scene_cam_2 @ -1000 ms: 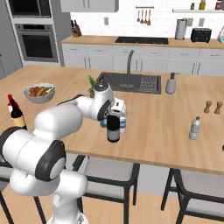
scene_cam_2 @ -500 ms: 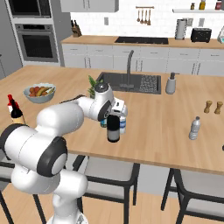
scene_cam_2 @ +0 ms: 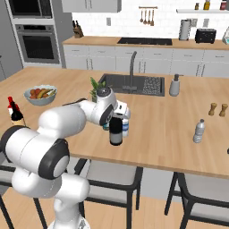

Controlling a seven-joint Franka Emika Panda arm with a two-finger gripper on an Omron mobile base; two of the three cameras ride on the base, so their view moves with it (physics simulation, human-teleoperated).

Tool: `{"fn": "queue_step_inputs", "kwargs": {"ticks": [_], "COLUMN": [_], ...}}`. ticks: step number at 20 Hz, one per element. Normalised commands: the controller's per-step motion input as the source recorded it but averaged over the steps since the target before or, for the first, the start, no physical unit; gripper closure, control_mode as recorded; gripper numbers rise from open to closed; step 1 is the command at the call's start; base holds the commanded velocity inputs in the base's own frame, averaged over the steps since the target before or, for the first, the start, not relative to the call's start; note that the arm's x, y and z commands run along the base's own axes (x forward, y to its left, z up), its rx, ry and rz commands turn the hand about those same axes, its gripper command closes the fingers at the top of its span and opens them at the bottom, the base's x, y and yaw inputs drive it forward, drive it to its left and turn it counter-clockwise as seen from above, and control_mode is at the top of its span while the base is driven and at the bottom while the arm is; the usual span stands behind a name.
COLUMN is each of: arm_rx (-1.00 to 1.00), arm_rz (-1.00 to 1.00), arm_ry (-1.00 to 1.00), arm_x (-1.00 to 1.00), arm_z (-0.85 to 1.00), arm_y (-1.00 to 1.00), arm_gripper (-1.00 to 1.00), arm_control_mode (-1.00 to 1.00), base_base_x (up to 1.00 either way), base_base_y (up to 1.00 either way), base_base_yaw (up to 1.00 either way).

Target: Move the plastic bottles in the middle to the plastics group, and the glass bottles in the middle to the glass group.

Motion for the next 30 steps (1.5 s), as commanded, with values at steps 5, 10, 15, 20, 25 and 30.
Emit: {"fn": "queue_step_inputs", "kwargs": {"ticks": [5, 10, 15, 20, 25, 30], "arm_rx": [0.00, 0.00, 0.00, 0.00, 0.00, 0.00], "arm_rz": [0.00, 0.00, 0.00, 0.00, 0.00, 0.14], "arm_ry": [-0.05, -0.02, 0.00, 0.00, 0.00, -0.02], "arm_x": [0.03, 0.01, 0.00, -0.01, -0.44, -0.69], "arm_z": [-0.08, -0.03, 0.00, 0.00, 0.23, 0.30], "arm_y": [0.00, 0.00, 0.00, 0.00, 0.00, 0.31], "arm_gripper": [-1.00, -1.00, 1.00, 1.00, 1.00, 1.00], "arm_control_mode": [-1.00, -1.00, -1.00, -1.00, -1.00, -1.00], "base_base_x": [0.00, 0.00, 0.00, 0.00, 0.00, 0.00], "base_base_y": [0.00, 0.00, 0.00, 0.00, 0.00, 0.00], "base_base_yaw": [0.00, 0.00, 0.00, 0.00, 0.00, 0.00]}}
